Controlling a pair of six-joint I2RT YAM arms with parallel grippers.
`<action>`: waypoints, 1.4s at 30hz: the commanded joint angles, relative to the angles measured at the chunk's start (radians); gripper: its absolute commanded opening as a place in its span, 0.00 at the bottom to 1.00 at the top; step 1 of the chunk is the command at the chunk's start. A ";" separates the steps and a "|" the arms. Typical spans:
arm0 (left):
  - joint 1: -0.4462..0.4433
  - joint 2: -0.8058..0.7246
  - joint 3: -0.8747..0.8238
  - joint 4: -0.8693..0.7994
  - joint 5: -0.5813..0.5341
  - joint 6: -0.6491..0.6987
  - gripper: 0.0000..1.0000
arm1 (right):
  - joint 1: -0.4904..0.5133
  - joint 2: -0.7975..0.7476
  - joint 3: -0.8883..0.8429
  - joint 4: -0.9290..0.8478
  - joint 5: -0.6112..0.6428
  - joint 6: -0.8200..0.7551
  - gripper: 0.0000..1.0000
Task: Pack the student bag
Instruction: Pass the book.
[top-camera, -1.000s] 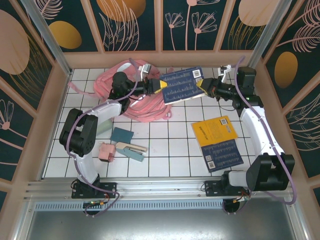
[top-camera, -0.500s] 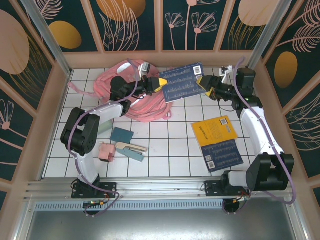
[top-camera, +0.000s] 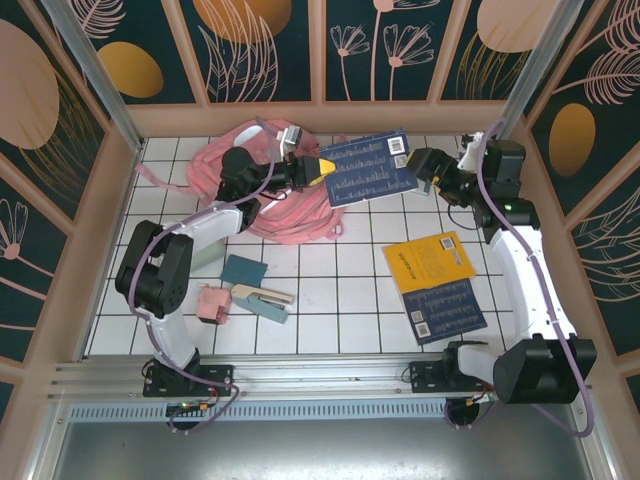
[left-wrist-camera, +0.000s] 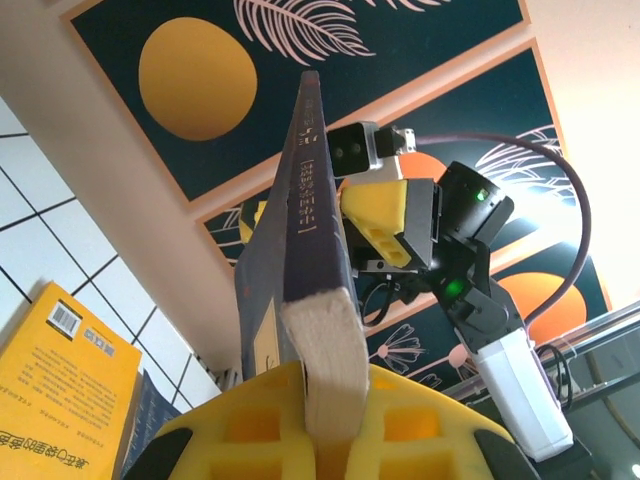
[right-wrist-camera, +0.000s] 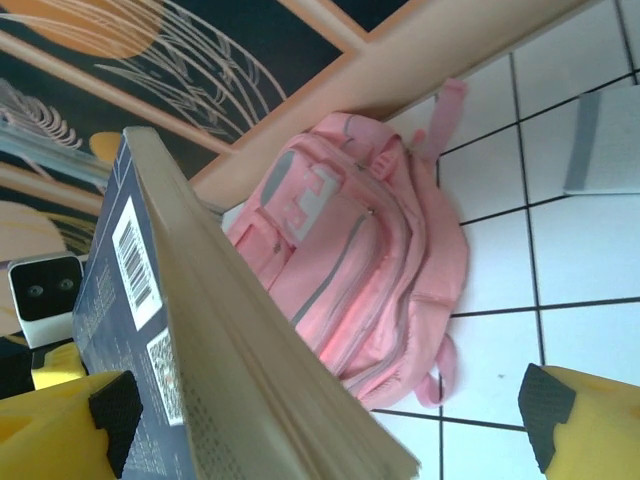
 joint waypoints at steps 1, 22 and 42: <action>-0.005 -0.071 0.000 -0.026 0.008 0.075 0.00 | -0.009 -0.002 -0.055 0.121 -0.117 0.045 0.99; -0.056 0.029 -0.132 0.424 -0.397 -0.413 0.00 | 0.319 -0.031 -0.449 1.065 0.189 0.601 0.99; -0.072 -0.059 -0.169 0.087 -0.404 -0.149 0.15 | 0.338 0.124 -0.407 1.157 0.259 0.689 0.13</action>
